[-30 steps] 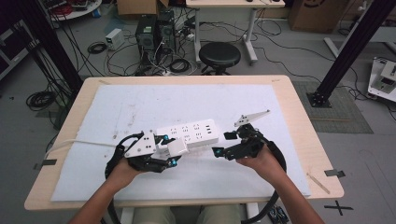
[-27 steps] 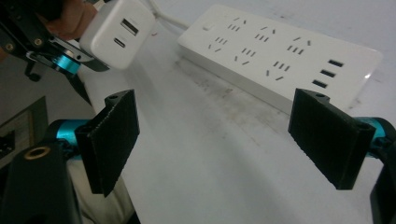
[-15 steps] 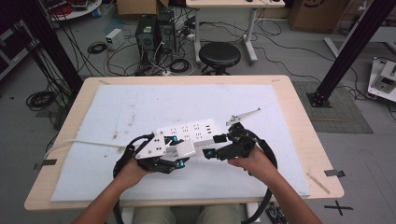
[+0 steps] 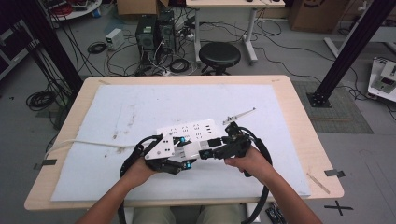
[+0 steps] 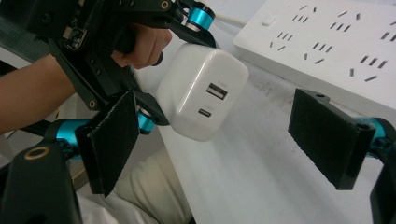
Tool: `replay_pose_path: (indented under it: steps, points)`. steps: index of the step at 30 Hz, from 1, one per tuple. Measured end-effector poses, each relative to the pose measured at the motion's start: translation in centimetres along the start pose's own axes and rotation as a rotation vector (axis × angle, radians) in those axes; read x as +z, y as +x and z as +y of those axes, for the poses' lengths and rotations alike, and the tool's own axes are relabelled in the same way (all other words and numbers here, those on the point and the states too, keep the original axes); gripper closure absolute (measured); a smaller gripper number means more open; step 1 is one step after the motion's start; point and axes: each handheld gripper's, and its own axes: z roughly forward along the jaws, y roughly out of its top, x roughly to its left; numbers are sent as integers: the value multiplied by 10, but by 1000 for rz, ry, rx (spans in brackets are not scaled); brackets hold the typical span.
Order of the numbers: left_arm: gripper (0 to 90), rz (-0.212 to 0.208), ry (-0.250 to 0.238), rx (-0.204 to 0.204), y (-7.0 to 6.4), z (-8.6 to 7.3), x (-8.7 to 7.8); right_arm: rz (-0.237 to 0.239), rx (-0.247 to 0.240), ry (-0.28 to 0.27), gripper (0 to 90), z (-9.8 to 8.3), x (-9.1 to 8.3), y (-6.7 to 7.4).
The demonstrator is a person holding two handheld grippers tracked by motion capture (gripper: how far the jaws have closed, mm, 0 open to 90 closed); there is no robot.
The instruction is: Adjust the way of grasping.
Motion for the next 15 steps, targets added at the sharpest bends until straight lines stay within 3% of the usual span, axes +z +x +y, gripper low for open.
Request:
replay_pose_path:
  steps: [9,15]
  points:
    - [425,-9,-15,7,-2,3,4,44,53,19,180,2,9,-5]
    - [426,-16,-14,13,-2,4,6,79,78,28,243,3,14,-9]
